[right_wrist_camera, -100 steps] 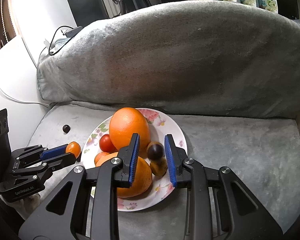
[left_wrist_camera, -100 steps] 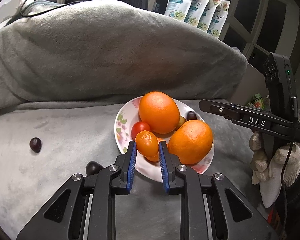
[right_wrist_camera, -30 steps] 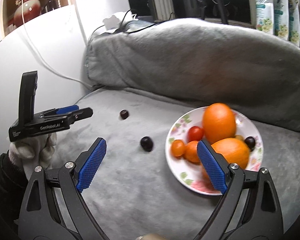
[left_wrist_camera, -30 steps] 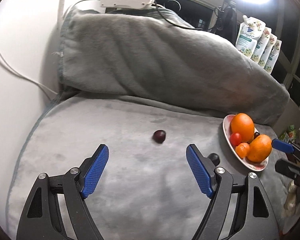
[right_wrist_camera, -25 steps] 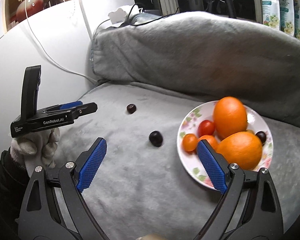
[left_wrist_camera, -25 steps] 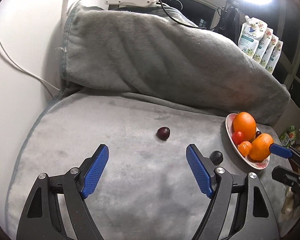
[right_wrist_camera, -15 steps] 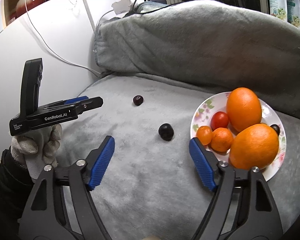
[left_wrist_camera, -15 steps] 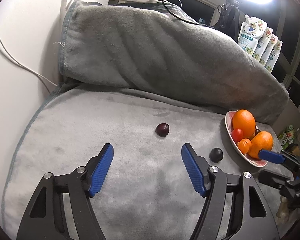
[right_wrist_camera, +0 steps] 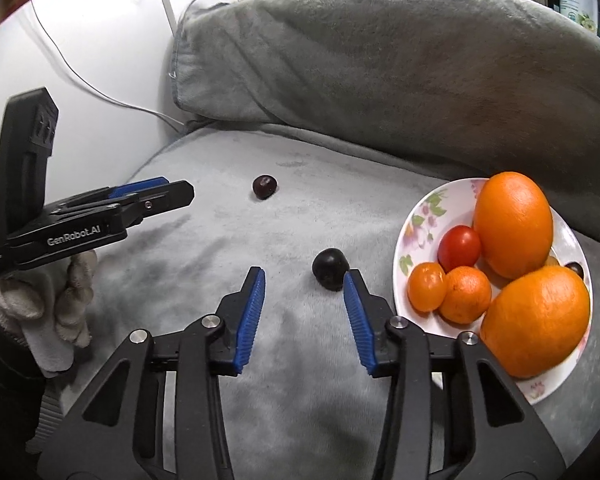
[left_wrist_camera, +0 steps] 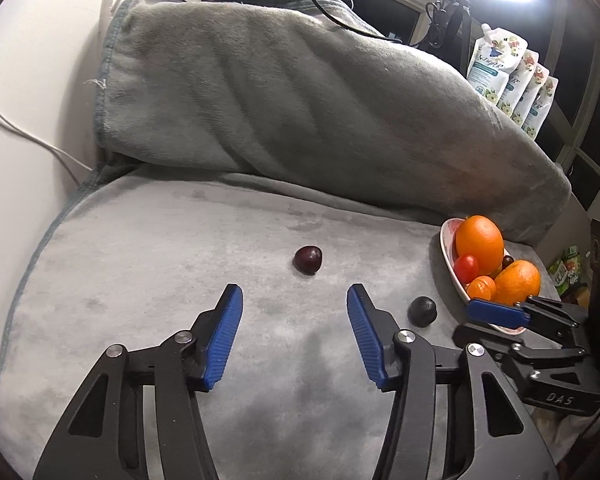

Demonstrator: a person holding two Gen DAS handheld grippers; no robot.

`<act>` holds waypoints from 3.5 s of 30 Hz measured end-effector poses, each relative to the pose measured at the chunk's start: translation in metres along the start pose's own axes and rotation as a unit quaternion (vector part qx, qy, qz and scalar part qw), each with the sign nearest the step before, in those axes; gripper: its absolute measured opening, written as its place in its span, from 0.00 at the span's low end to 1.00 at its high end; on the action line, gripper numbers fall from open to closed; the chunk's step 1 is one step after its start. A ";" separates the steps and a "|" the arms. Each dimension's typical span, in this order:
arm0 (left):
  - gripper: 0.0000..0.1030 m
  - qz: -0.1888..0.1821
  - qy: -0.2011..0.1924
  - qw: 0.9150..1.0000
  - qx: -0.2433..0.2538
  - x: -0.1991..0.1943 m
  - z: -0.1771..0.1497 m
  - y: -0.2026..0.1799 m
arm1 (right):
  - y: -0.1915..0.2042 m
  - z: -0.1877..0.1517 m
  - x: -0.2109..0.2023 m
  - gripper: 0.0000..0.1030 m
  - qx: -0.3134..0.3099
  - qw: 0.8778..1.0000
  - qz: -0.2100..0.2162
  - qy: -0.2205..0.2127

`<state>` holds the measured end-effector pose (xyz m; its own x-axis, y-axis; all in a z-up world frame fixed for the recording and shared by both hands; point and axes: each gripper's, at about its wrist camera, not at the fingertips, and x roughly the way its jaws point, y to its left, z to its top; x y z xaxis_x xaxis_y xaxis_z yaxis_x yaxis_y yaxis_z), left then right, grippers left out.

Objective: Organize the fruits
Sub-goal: 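Move the right gripper to one dark plum while the left approaches the other plum, then close the right gripper on its plum while the left gripper closes on the other plum, then carry both held plums over the plate with both grippers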

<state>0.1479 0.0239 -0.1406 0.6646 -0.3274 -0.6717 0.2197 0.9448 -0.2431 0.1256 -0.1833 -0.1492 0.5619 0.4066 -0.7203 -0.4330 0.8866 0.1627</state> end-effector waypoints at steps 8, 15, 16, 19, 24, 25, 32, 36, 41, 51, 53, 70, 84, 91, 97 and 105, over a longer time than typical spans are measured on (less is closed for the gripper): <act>0.44 -0.007 0.003 1.000 0.004 0.009 0.005 -0.005 | 0.005 0.008 0.015 0.36 -0.032 0.999 -0.023 0.014; 0.44 -0.011 0.004 1.000 0.006 0.015 0.009 -0.008 | 0.006 0.010 0.022 0.33 -0.043 0.998 -0.027 0.024; 0.44 -0.011 0.004 1.000 0.007 0.016 0.009 -0.008 | 0.007 0.010 0.023 0.32 -0.044 0.998 -0.028 0.025; 0.44 -0.011 0.004 1.000 0.008 0.018 0.011 -0.008 | 0.006 0.011 0.026 0.32 -0.046 0.998 -0.029 0.028; 0.44 -0.012 0.006 1.000 0.007 0.022 0.011 -0.007 | 0.006 0.013 0.027 0.32 -0.050 0.998 -0.030 0.032; 0.44 -0.012 0.008 1.000 0.008 0.023 0.011 -0.007 | 0.006 0.013 0.027 0.32 -0.052 0.998 -0.031 0.033; 0.44 -0.013 0.015 1.000 0.016 0.031 0.014 -0.011 | 0.007 0.015 0.031 0.32 -0.061 0.997 -0.037 0.042; 0.44 -0.011 0.020 1.000 0.019 0.039 0.017 -0.011 | 0.008 0.017 0.035 0.30 -0.066 0.996 -0.039 0.047; 0.44 -0.006 0.026 0.999 0.020 0.047 0.020 -0.010 | 0.010 0.017 0.038 0.28 -0.079 0.995 -0.046 0.051; 0.44 0.004 0.043 0.999 0.031 0.068 0.023 -0.013 | 0.009 0.017 0.041 0.28 -0.089 0.993 -0.055 0.058; 0.44 0.004 0.045 0.998 0.032 0.070 0.023 -0.013 | 0.010 0.017 0.041 0.28 -0.089 0.993 -0.057 0.059; 0.29 0.017 0.067 0.997 0.041 0.099 0.030 -0.027 | 0.012 0.018 0.049 0.24 -0.105 0.989 -0.072 0.075; 0.20 0.014 0.056 0.997 0.040 0.087 0.027 -0.021 | 0.014 0.016 0.042 0.23 -0.102 0.991 -0.065 0.063; 0.20 0.005 0.042 0.998 0.043 0.062 0.022 -0.028 | 0.015 0.017 0.025 0.23 -0.096 0.993 -0.057 0.044; 0.20 -0.004 0.025 0.998 0.053 0.038 0.019 -0.035 | 0.011 0.016 0.007 0.23 -0.090 0.994 -0.054 0.027; 0.20 -0.018 0.008 0.997 0.071 0.018 0.017 -0.058 | 0.004 0.014 -0.019 0.23 -0.081 0.995 -0.056 0.002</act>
<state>0.1590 -0.0364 -0.1266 0.6433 -0.3600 -0.6758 0.3428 0.9246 -0.1661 0.1231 -0.1848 -0.1258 0.6098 0.3058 -0.7312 -0.4753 0.8793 -0.0287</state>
